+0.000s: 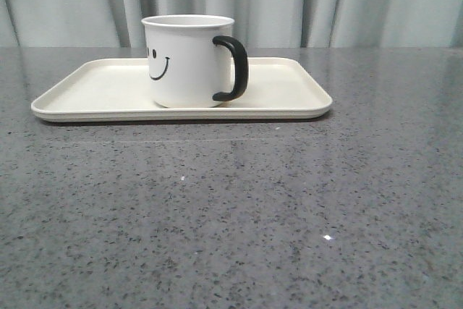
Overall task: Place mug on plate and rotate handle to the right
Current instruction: 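Move the right gripper above the mug on the tray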
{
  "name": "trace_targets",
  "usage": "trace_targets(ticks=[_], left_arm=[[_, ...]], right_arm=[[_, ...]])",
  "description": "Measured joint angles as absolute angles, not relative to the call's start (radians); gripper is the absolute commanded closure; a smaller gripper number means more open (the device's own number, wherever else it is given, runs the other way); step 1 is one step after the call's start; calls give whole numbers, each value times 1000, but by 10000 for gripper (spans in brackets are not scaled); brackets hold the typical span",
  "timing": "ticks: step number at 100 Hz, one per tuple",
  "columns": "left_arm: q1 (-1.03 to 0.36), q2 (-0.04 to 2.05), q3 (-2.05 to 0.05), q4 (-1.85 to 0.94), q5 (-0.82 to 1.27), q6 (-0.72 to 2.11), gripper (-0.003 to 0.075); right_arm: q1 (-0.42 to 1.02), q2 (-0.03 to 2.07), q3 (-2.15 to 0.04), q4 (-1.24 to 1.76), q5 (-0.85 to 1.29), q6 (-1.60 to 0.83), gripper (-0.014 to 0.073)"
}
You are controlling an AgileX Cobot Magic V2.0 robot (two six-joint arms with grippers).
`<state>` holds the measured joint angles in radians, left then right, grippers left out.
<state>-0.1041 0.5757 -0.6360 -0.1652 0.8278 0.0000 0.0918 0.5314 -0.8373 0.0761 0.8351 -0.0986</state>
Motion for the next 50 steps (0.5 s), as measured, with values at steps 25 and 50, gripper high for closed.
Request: trace_targets(ticks=[25,50], left_arm=[[-104,576,-636,-165,828,0,290],[-104,576,-636,-165,828,0,290]], right_arm=[[92,580,-837,135,737,-103,21],[155,758,-872,189,688,-149,21]])
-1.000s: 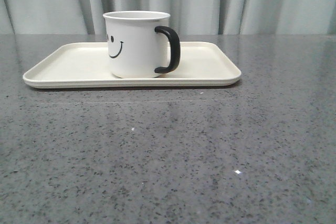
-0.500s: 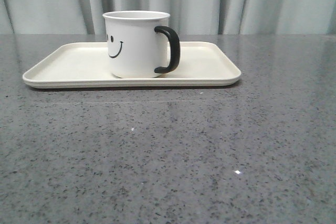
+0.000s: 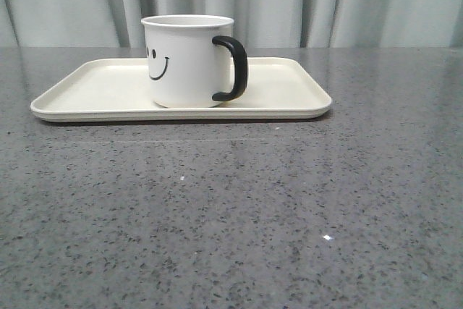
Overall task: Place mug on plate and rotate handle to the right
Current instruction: 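Move the right gripper above the mug on the tray, then lower the right gripper into the mug and grip its rim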
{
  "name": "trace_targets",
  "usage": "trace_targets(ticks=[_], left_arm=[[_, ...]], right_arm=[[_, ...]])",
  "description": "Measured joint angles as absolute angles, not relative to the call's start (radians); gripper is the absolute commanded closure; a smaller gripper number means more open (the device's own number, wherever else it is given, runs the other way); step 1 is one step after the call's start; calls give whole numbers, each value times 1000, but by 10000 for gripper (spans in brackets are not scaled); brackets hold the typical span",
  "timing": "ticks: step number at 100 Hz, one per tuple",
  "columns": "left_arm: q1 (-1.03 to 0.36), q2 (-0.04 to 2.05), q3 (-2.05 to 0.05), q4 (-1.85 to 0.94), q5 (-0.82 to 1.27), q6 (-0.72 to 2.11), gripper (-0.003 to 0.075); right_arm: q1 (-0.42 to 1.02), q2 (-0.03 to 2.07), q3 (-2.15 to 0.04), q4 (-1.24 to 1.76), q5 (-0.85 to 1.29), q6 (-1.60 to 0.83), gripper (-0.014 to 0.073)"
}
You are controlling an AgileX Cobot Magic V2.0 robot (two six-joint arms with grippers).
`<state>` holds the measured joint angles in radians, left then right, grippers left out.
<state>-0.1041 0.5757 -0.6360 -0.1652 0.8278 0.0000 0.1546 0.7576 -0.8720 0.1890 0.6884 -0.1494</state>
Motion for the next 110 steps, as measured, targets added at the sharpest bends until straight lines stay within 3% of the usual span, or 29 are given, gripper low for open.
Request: trace_targets(ticks=[42,72,110], left_arm=[[-104,576,-636,-164,826,0,290],[-104,576,-636,-164,826,0,290],[-104,576,-636,-164,826,0,291]], right_arm=[[427,1206,-1164,200,642,-160,21],[494,1495,-1414,201,656,-142,21],[535,1700,-1592,201,715,-95,21]])
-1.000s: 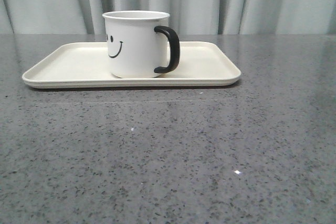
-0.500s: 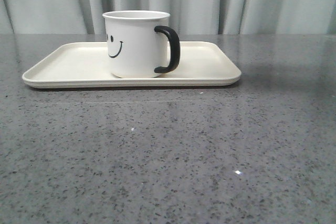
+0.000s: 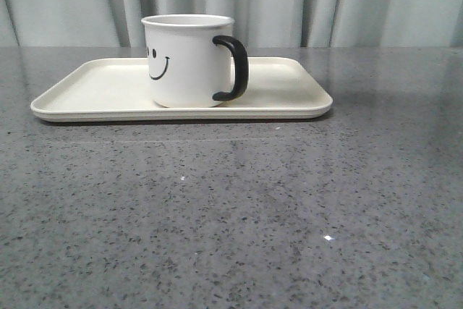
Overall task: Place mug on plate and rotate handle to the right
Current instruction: 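Lower the right gripper into the mug and grip its rim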
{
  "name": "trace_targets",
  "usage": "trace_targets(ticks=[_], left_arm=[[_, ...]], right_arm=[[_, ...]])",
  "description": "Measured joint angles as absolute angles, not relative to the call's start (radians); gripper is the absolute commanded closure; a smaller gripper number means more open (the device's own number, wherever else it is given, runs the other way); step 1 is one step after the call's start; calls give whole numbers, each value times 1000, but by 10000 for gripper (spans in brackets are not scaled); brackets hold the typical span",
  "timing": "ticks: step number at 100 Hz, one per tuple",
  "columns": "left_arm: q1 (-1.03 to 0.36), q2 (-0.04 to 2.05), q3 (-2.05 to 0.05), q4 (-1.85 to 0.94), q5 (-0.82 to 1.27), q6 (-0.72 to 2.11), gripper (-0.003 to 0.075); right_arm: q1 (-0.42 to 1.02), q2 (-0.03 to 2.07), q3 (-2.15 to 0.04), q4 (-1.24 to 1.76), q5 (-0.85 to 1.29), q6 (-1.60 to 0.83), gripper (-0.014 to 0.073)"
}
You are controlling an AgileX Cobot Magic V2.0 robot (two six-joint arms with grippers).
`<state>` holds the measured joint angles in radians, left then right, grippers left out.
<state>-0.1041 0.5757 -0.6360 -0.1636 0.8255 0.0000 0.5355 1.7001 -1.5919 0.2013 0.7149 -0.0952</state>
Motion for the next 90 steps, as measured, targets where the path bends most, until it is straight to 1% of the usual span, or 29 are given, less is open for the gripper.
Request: trace_targets(ticks=[64,72,90], left_arm=[[-104,576,-636,-164,826,0,292],[-104,576,-636,-164,826,0,292],[-104,576,-636,-164,826,0,292]], right_arm=[[557,1842,-1630,202,722,-93,22],[557,1858,-1630,202,718,-93,50],[557,1873,-1631,202,711,-92,179]])
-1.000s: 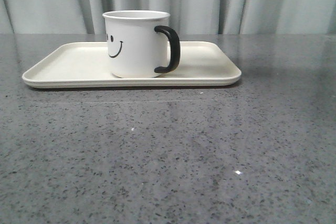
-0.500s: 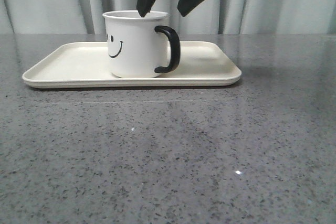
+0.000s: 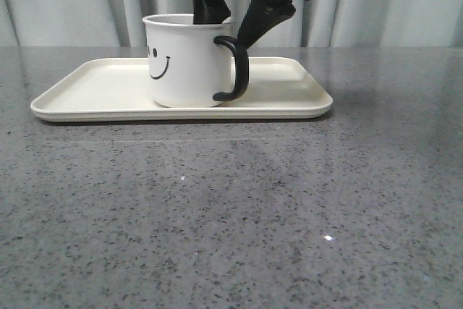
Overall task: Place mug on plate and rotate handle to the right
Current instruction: 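Lower the right gripper into the mug and grip its rim, then lift and rotate the mug with the right gripper, set it down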
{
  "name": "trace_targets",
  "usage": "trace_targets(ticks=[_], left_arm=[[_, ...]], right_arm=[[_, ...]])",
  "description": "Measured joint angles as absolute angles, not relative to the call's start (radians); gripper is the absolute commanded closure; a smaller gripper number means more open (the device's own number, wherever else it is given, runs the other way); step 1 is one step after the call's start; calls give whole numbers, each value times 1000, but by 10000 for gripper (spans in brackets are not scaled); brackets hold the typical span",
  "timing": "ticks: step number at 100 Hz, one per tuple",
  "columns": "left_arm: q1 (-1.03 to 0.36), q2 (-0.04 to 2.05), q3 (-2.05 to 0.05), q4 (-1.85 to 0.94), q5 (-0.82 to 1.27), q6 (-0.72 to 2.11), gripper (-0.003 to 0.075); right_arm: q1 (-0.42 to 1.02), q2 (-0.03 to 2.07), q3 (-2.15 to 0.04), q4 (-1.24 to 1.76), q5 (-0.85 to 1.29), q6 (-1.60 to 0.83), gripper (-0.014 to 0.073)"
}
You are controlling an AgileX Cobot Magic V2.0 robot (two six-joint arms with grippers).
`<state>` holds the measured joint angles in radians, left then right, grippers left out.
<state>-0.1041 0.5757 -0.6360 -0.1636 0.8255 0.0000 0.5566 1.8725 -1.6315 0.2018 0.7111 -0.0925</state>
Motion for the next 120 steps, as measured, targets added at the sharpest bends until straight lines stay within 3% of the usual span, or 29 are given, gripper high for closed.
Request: trace_targets(ticks=[31,45,75,120], left_arm=[[-104,576,-636,-164,826,0,292],[-104,576,-636,-164,826,0,292],[-104,576,-636,-164,826,0,292],[-104,576,-636,-164,825,0,292]], right_arm=[[557,1873,-1634,202,686,-92,550],[557,1873,-1635,206,675,-90,657],[567,1873,-1693,205,736,-111,660],[568,1931,-2032,230,1051,-474,657]])
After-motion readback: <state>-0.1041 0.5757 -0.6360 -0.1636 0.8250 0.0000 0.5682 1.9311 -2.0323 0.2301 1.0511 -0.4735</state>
